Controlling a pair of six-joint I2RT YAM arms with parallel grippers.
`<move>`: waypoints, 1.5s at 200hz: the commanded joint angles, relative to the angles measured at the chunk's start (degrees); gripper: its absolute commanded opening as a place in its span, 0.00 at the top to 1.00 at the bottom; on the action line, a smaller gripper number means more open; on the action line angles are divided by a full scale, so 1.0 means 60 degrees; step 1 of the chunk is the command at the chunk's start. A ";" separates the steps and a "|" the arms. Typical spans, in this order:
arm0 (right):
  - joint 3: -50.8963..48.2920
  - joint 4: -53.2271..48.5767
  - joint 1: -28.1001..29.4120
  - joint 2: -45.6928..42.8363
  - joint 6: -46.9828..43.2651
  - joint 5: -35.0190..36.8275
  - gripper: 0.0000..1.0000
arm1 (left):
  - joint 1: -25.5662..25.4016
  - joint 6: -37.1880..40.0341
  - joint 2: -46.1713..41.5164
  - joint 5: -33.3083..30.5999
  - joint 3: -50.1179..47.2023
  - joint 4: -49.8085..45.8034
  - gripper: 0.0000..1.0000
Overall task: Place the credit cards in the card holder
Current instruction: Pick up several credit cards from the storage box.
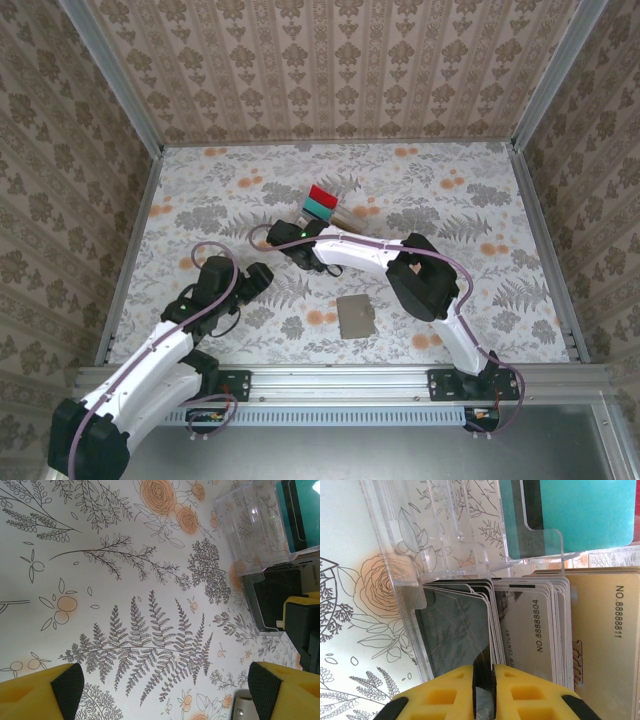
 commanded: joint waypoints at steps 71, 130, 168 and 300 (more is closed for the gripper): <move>0.0032 -0.0356 -0.0070 -0.0609 -0.0066 0.0016 0.88 | 0.0085 -0.0077 0.0115 0.0129 0.0109 0.0091 0.12; 0.0423 -0.0765 -0.0178 -0.0754 0.0062 -0.0556 0.91 | 0.0089 -0.0091 0.0117 0.0144 0.0124 0.0085 0.12; 0.0689 -0.1127 -0.0282 -0.0798 0.0313 -0.1136 0.96 | 0.0083 -0.0066 0.0113 0.0187 0.0153 0.0090 0.12; 0.0830 -0.1610 -0.1147 -0.2235 0.1841 -0.4371 1.00 | 0.0073 0.0431 0.0722 0.0951 0.0739 0.0459 0.12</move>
